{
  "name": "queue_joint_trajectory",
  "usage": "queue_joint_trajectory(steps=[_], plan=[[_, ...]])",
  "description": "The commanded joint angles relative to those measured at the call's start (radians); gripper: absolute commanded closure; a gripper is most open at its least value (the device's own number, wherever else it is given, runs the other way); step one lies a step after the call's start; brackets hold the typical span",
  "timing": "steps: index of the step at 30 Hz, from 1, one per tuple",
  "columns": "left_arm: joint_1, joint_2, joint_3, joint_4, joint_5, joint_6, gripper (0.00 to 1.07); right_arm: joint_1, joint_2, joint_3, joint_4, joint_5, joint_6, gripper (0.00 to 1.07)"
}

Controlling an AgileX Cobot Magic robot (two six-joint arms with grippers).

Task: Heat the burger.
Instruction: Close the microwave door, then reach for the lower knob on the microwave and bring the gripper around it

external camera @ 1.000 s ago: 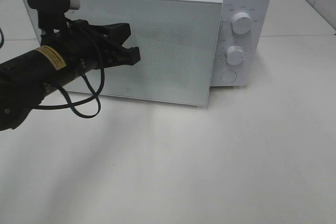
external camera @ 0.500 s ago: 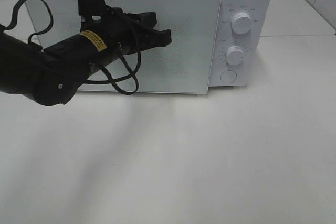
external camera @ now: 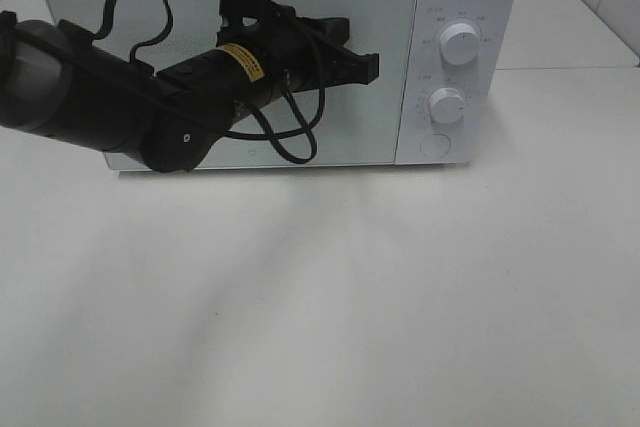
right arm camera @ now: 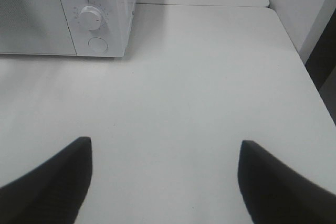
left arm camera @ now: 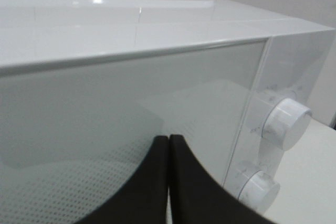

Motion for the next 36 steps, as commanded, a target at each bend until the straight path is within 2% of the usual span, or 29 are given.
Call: queue_joint_trajectory(steps=[1, 8, 10, 13, 15, 18, 19, 20, 21, 22, 23, 24, 25, 28, 30, 31, 33, 34, 36], plan=[[0.022, 0.024, -0.068, -0.179, 0.028, 0.047, 1.07, -0.007, -0.031, 0.001, 0.003, -0.016, -0.011, 0.32], [-0.013, 0.022, -0.071, -0.158, 0.083, 0.045, 1.07, -0.007, -0.031, 0.001, 0.003, -0.016, -0.01, 0.32], [-0.071, 0.008, -0.042, -0.158, 0.107, 0.045, 1.07, -0.007, -0.031, 0.001, 0.003, -0.016, -0.01, 0.32], [-0.084, -0.003, -0.027, -0.158, 0.109, 0.047, 1.07, -0.007, -0.031, 0.001, 0.003, -0.016, -0.01, 0.32], [-0.126, -0.065, 0.044, -0.158, 0.16, 0.051, 1.07, -0.007, -0.031, 0.001, 0.003, -0.016, -0.01, 0.32], [-0.133, -0.086, 0.063, -0.158, 0.189, 0.051, 1.07, -0.007, -0.031, 0.001, 0.003, -0.016, -0.01, 0.32], [-0.138, -0.129, 0.093, -0.16, 0.276, 0.049, 1.05, -0.007, -0.031, 0.001, 0.003, -0.016, -0.01, 0.32], [-0.139, -0.179, 0.123, -0.16, 0.372, 0.044, 0.92, -0.007, -0.031, 0.001, 0.003, -0.016, -0.01, 0.32], [-0.139, -0.179, 0.123, -0.16, 0.372, 0.044, 0.92, -0.007, -0.031, 0.001, 0.003, -0.016, -0.01, 0.32], [-0.139, -0.225, 0.144, -0.158, 0.484, 0.045, 0.68, -0.007, -0.031, 0.001, 0.003, -0.016, -0.01, 0.32], [-0.139, -0.225, 0.144, -0.158, 0.484, 0.045, 0.68, -0.007, -0.031, 0.001, 0.003, -0.016, -0.01, 0.32], [-0.137, -0.251, 0.153, -0.157, 0.546, 0.045, 0.48, -0.007, -0.031, 0.001, 0.003, -0.016, -0.01, 0.32], [-0.137, -0.293, 0.158, -0.157, 0.68, 0.045, 0.11, -0.007, -0.031, 0.001, 0.003, -0.016, -0.01, 0.32], [-0.137, -0.314, 0.158, -0.154, 0.753, 0.045, 0.05, -0.007, -0.031, 0.001, 0.003, -0.016, -0.01, 0.32], [-0.137, -0.391, 0.158, -0.1, 0.967, 0.047, 0.09, -0.007, -0.031, 0.001, 0.003, -0.016, -0.01, 0.32], [-0.137, -0.391, 0.158, -0.1, 0.967, 0.047, 0.09, -0.007, -0.031, 0.001, 0.003, -0.016, -0.01, 0.32], [-0.137, -0.447, 0.158, -0.076, 1.112, 0.047, 0.09, -0.007, -0.031, 0.001, 0.003, -0.016, -0.01, 0.32], [-0.137, -0.447, 0.158, -0.076, 1.112, 0.047, 0.09, -0.007, -0.031, 0.001, 0.003, -0.016, -0.01, 0.32], [-0.137, -0.508, 0.158, -0.081, 1.296, 0.031, 0.09, -0.007, -0.031, 0.001, 0.003, -0.016, -0.01, 0.32]])
